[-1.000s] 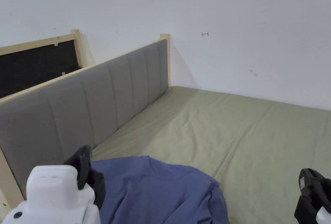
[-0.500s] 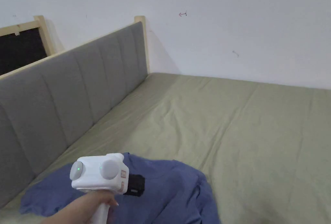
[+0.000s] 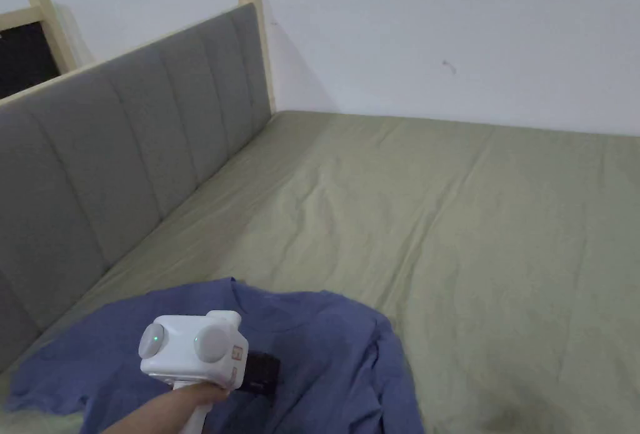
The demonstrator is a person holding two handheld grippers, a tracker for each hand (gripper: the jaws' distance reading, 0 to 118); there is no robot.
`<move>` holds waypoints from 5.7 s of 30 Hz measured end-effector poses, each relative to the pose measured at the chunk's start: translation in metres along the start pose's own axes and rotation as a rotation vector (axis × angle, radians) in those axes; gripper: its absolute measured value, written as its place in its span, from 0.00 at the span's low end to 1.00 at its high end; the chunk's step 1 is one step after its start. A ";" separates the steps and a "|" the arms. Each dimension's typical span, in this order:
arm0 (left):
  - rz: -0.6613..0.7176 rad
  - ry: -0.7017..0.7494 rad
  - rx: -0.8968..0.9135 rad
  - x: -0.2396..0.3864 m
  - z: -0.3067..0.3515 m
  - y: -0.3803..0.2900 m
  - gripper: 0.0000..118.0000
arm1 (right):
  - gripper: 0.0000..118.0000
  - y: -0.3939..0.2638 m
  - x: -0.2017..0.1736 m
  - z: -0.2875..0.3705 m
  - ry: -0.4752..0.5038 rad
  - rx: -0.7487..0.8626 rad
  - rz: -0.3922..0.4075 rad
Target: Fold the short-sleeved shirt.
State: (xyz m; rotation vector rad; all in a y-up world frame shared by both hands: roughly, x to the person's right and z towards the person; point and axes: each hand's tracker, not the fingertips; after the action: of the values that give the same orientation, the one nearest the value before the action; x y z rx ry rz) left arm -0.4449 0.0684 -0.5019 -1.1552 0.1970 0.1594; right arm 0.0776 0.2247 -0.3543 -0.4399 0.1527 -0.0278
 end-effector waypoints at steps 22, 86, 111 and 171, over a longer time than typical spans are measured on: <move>-0.117 -0.083 0.713 -0.003 0.320 -0.028 0.01 | 0.04 0.009 0.042 0.064 -0.008 0.072 -0.097; -0.076 -0.287 1.077 0.181 0.314 -0.215 0.00 | 0.04 -0.004 0.067 0.146 -0.245 0.377 -0.068; -0.385 -0.148 0.152 0.245 0.042 -0.086 0.84 | 0.04 -0.006 0.085 0.095 -0.213 0.109 -0.006; -0.097 -0.441 0.839 0.143 0.412 0.082 0.02 | 0.02 0.314 0.239 0.068 -0.057 0.029 -0.260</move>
State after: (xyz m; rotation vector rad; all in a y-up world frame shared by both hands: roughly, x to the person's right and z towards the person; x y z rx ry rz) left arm -0.2944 0.4828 -0.4482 -0.2760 -0.1784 0.2133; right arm 0.3222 0.5234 -0.4615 -0.4290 0.0379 -0.2723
